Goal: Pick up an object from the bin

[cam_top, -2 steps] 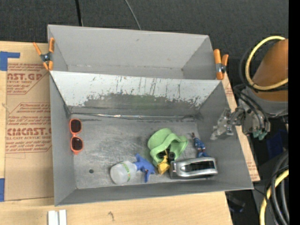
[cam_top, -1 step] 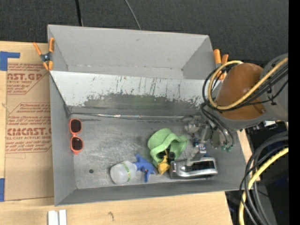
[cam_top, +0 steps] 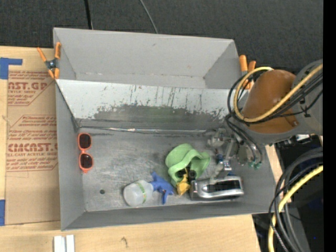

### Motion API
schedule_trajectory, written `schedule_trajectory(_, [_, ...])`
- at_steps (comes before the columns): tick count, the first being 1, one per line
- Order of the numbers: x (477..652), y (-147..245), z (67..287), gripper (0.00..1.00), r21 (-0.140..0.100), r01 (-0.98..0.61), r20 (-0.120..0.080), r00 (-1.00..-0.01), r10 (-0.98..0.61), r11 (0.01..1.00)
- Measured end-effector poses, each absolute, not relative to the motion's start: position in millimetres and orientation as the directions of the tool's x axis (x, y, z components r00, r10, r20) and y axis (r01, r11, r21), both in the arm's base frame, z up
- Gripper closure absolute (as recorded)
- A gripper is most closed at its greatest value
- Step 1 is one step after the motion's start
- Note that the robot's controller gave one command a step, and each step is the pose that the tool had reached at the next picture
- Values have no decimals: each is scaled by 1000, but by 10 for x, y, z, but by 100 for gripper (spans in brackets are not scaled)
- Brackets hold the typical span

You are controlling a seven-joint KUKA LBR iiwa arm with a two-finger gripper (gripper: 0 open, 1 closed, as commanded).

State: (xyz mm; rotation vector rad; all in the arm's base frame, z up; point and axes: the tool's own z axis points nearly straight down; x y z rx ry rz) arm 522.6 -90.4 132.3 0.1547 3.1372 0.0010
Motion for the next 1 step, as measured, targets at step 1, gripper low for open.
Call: schedule_trajectory(1, [5243, -746, 1078, 0, -2, 46, -4, -999, 46, 999])
